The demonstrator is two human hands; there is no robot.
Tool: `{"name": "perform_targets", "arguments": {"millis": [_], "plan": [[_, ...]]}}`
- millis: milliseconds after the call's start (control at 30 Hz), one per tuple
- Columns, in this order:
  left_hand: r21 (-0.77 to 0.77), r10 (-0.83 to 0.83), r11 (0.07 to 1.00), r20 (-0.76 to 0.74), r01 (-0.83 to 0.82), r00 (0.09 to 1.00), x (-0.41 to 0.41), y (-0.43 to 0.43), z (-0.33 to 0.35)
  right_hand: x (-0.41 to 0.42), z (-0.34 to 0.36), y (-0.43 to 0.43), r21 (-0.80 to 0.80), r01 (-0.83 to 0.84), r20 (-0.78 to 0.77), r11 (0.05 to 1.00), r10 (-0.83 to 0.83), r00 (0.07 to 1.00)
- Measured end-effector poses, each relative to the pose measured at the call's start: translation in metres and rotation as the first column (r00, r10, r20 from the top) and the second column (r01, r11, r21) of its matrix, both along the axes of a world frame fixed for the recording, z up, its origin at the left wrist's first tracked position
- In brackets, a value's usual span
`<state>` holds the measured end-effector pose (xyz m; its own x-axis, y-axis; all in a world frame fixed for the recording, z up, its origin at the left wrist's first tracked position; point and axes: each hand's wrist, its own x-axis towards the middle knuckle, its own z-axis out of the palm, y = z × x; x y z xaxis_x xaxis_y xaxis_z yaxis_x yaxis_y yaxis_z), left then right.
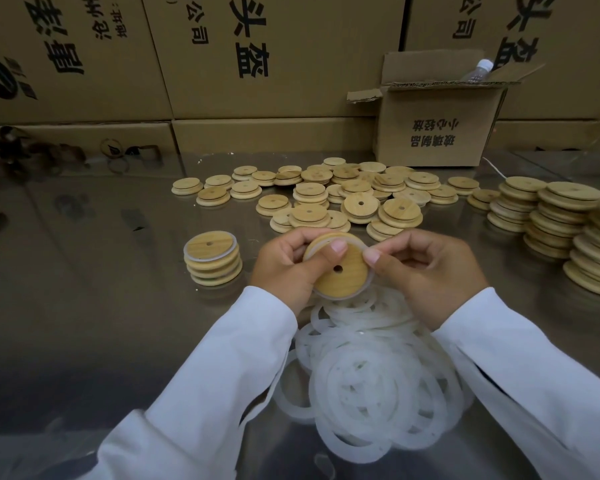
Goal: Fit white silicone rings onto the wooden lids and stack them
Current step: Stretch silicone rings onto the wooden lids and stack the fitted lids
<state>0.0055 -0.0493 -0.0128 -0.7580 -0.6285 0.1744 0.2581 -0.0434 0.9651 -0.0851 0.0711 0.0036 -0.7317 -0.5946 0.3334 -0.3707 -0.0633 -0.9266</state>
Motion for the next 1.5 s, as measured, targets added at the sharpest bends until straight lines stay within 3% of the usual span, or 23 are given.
{"name": "perform_targets", "arguments": {"millis": [333, 533, 633, 700, 800, 933, 1067, 1233, 1333, 1433, 1500], "plan": [[0.087, 0.064, 0.994, 0.035, -0.067, 0.997, 0.0, -0.001, 0.001, 0.005, 0.0, 0.001, 0.0, -0.082, 0.108, 0.997, 0.081, 0.991], [0.036, 0.091, 0.995, 0.024, -0.092, 0.996, 0.003, 0.005, 0.006, 0.004, -0.001, 0.001, 0.033, -0.055, 0.111, 0.998, 0.051, 0.993], [-0.053, 0.217, 0.974, -0.029, -0.218, 0.976, 0.006, 0.0, 0.014, 0.002, -0.001, 0.002, 0.04, -0.039, 0.125, 0.998, 0.034, 0.992], [-0.029, 0.4, 0.914, -0.108, -0.405, 0.91, 0.01, -0.012, 0.02, 0.0, 0.0, 0.003, 0.041, -0.012, 0.126, 0.999, 0.006, 0.992], [0.03, 0.669, 0.736, -0.192, -0.677, 0.718, 0.022, -0.035, 0.024, -0.002, 0.0, 0.003, 0.06, 0.01, 0.114, 0.998, -0.017, 0.993], [0.08, 0.843, 0.538, -0.09, -0.839, 0.531, 0.035, -0.059, 0.012, -0.003, -0.002, 0.003, 0.079, 0.014, 0.121, 0.997, -0.023, 0.992], [0.063, 0.867, 0.493, 0.054, -0.868, 0.496, 0.035, -0.073, 0.001, -0.007, -0.004, 0.002, 0.085, 0.028, 0.127, 0.996, -0.039, 0.991], [-0.081, 0.842, 0.499, 0.283, -0.863, 0.46, 0.035, -0.086, -0.008, -0.014, -0.009, 0.002, 0.1, 0.075, 0.16, 0.992, -0.09, 0.983], [-0.175, 0.841, 0.476, 0.377, -0.862, 0.388, 0.035, -0.084, -0.006, -0.02, -0.01, 0.003, 0.1, 0.108, 0.161, 0.989, -0.124, 0.979], [-0.231, 0.916, 0.395, 0.179, -0.889, 0.36, 0.032, -0.065, 0.011, -0.027, -0.007, 0.004, 0.109, 0.16, 0.159, 0.981, -0.176, 0.971], [-0.276, 0.875, 0.446, -0.067, -0.852, 0.48, 0.024, -0.043, 0.023, -0.033, -0.005, 0.004, 0.118, 0.181, 0.163, 0.976, -0.199, 0.966]]}}
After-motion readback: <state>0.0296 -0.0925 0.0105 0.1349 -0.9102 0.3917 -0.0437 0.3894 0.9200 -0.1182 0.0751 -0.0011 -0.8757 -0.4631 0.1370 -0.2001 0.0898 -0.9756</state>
